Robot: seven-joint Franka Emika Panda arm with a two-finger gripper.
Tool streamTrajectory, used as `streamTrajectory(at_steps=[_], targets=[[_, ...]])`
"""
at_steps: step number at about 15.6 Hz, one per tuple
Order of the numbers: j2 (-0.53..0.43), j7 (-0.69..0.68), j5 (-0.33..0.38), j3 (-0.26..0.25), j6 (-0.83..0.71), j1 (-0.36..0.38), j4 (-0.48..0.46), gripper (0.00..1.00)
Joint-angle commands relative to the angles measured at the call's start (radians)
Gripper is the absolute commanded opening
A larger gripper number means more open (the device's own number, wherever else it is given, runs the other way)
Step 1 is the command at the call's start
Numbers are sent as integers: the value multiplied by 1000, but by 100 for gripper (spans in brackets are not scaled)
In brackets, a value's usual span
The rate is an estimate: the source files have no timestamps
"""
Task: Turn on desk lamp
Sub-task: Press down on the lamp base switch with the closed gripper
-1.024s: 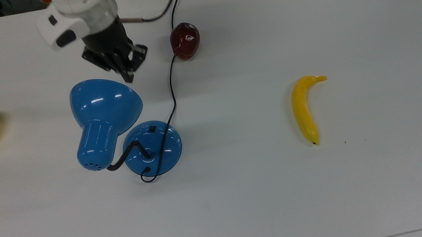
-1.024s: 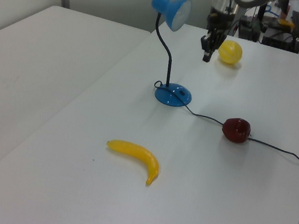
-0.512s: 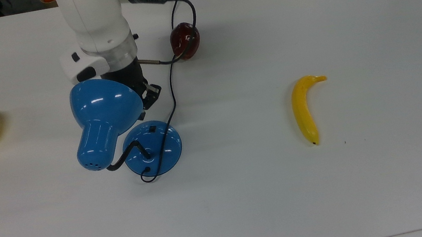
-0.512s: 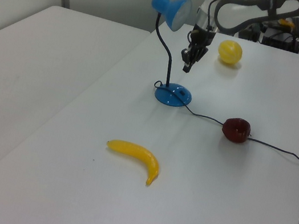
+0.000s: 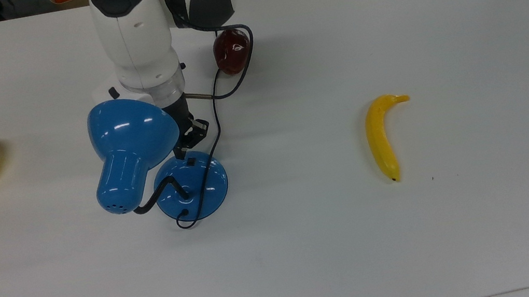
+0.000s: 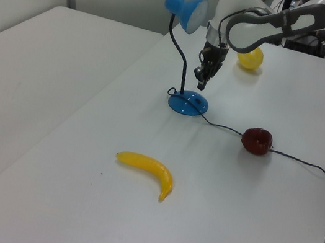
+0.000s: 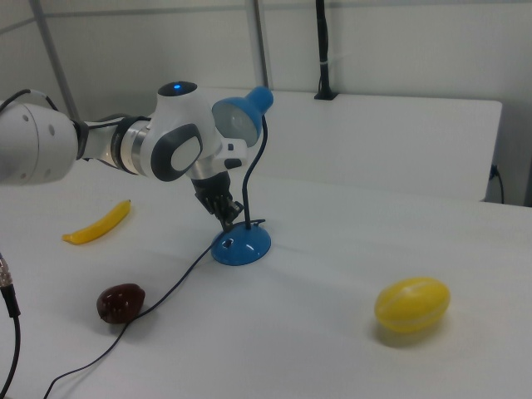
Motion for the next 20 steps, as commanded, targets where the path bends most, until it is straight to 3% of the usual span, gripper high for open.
streamTrajectory(at_steps=[1,20], targets=[[14,19,-16,-1,15,11,-5,0],[94,34,-35,-1,122,37,-3,0]])
